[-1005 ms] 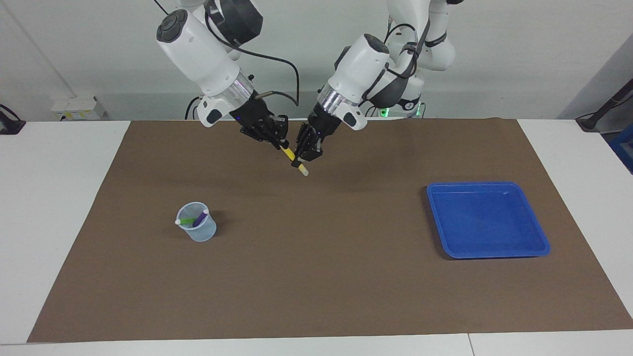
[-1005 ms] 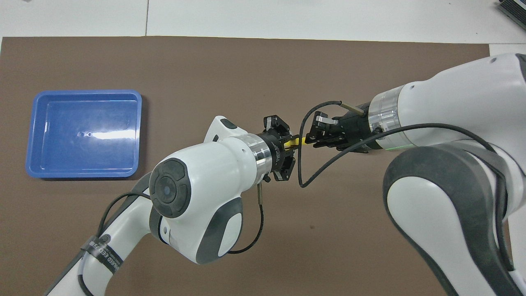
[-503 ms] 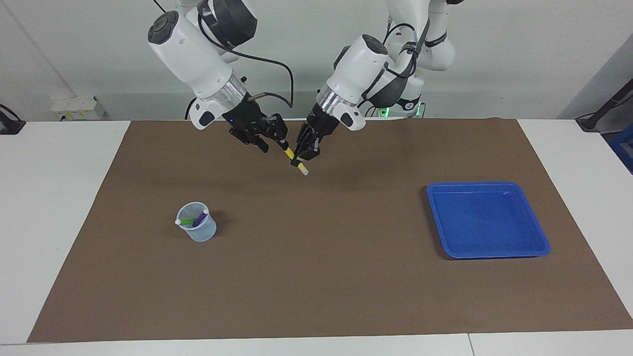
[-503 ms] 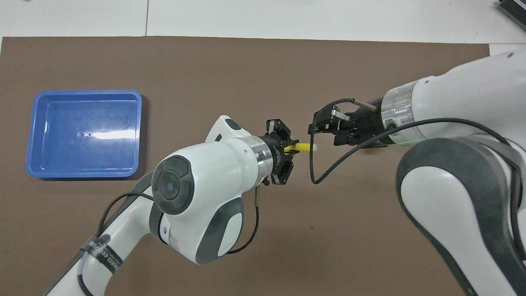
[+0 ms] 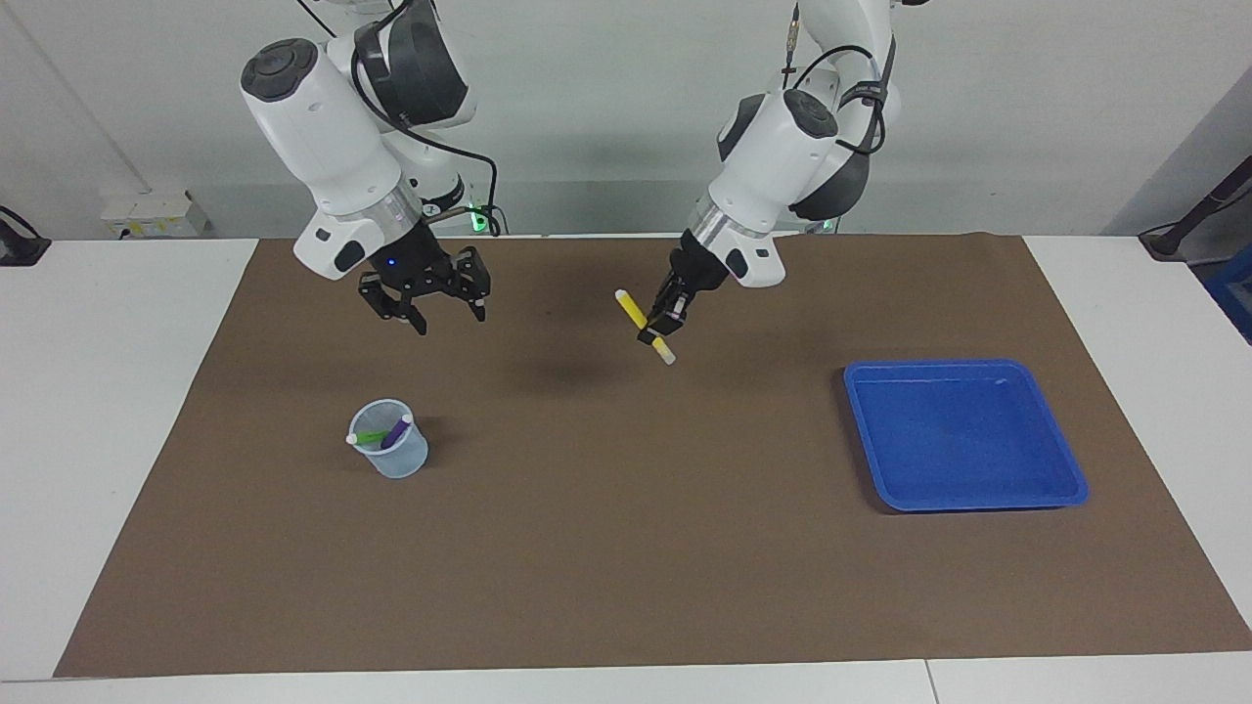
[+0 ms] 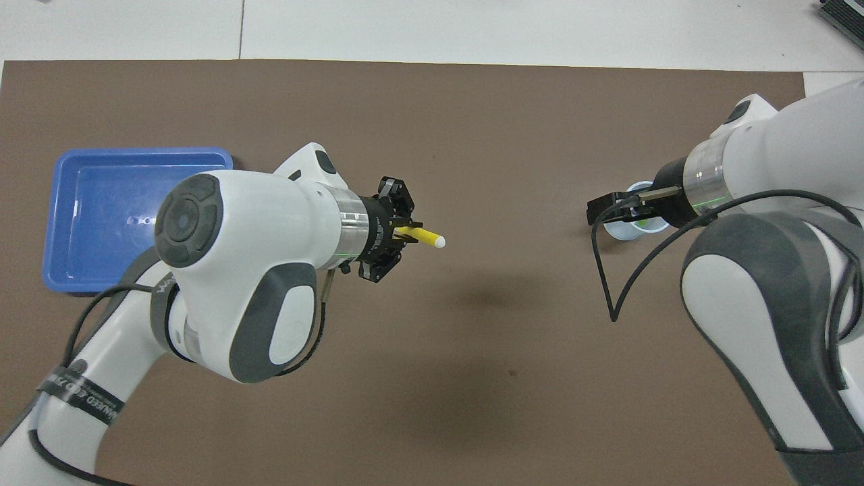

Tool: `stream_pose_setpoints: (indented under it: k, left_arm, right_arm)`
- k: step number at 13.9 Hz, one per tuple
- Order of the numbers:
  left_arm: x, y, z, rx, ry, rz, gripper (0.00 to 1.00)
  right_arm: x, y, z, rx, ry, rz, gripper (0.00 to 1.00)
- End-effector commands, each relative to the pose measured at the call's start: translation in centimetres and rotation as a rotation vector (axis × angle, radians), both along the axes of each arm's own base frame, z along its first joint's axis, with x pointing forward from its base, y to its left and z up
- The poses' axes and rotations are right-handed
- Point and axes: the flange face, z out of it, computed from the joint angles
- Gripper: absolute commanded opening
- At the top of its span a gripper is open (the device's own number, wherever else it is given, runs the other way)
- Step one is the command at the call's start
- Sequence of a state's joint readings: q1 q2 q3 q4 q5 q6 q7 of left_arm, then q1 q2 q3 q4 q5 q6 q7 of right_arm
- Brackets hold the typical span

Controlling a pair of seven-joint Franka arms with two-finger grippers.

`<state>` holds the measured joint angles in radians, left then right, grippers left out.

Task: Right arm passes pens to left for tray arrangement
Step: 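Carry the yellow pen to the tray with the left gripper while the right withdraws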

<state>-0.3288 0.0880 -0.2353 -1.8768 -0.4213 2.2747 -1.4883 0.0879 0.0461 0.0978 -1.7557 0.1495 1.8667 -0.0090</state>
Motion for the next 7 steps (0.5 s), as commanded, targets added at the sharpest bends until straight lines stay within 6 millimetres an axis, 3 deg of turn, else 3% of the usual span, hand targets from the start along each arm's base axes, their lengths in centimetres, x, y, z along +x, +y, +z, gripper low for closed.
stream_pose_setpoints:
  k: [1,4,7]
  left_arm:
    - [0.8,4.0,0.9,0.040,-0.022,-0.138,0.00]
    - [2.1,7.7,0.6,0.066,-0.054,-0.253,0.00]
    - [3.3,12.8,0.3,0.109,-0.070,-0.374,0.00]
  right_arm:
    - [0.9,-1.1,-4.2,-0.118,-0.018,0.129,0.83]
    - [2.2,-1.4,-8.2,-0.264,0.001,0.204,0.83]
    - [2.7,-1.7,-10.4,-0.368,0.017,0.268,0.82]
